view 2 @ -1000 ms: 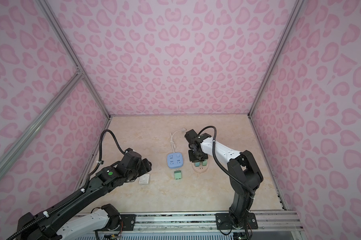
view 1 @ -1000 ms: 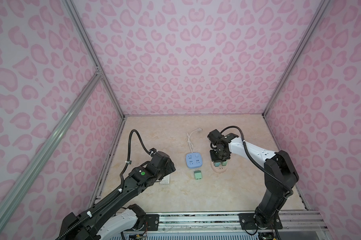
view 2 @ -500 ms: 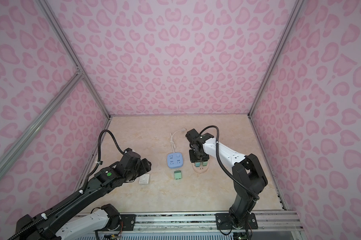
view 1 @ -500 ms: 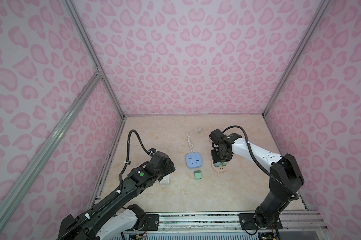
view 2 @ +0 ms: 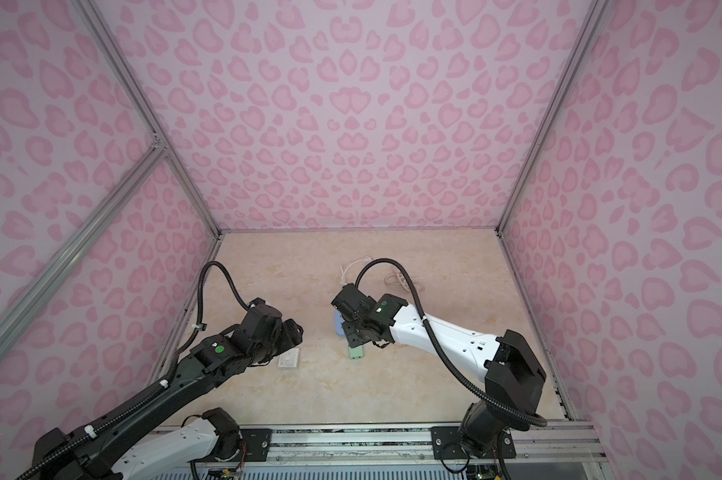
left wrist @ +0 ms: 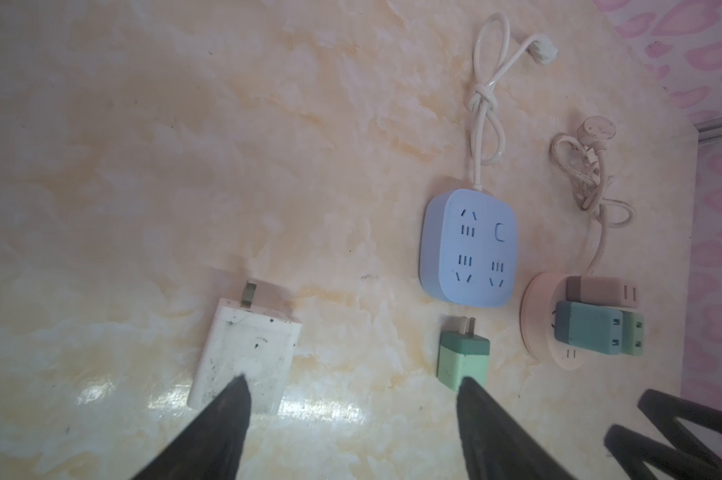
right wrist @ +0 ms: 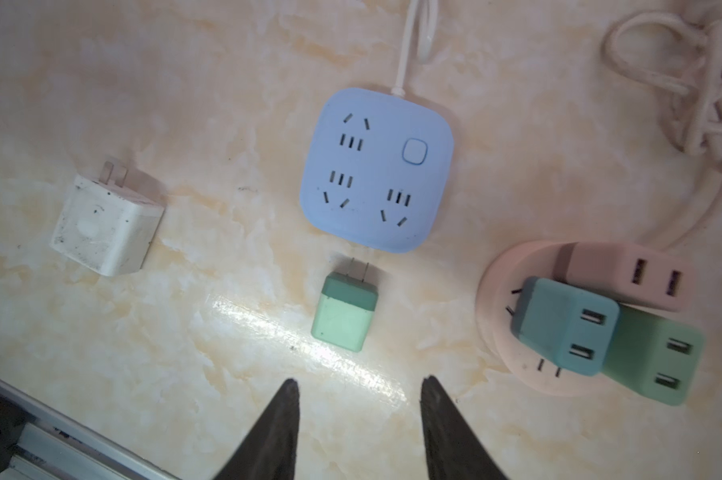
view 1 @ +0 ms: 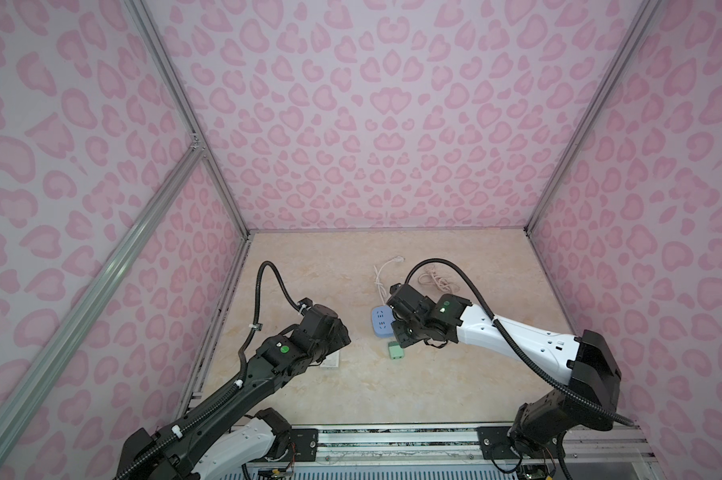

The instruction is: Insert the plug

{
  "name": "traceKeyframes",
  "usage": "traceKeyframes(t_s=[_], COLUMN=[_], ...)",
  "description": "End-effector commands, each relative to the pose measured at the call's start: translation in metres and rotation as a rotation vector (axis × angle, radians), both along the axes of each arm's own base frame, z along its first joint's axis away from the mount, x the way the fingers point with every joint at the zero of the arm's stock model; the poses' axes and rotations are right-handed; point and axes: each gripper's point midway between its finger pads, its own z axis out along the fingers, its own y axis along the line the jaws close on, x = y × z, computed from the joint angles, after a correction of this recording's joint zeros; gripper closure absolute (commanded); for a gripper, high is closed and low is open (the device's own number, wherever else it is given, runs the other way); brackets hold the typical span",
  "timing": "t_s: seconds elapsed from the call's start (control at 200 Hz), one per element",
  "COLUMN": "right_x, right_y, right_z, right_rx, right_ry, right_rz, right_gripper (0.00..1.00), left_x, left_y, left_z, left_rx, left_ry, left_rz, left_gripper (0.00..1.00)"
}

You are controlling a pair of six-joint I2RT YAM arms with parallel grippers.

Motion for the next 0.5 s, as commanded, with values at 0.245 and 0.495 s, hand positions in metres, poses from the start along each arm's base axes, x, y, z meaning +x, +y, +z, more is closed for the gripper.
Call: traceKeyframes(t_s=[0.245,0.495], right_x=[-0.012,-0.012], right_y=[0.031,0.040], right_z=[-0.011,-0.016], right_rx=[0.036,0.031], right_ry=[-0.066,-0.055], right_rz=[-0.009,0.021], right_gripper=[0.54,0.54], left_x=[-0.002,-0.001], left_y=[0.005,0.002], left_z=[0.007,0.004], left_rx=[-0.001,0.006], left_ry=[-0.035,-0.021], left_rz=[-0.003,-0.016], left_gripper=[0.20,0.20])
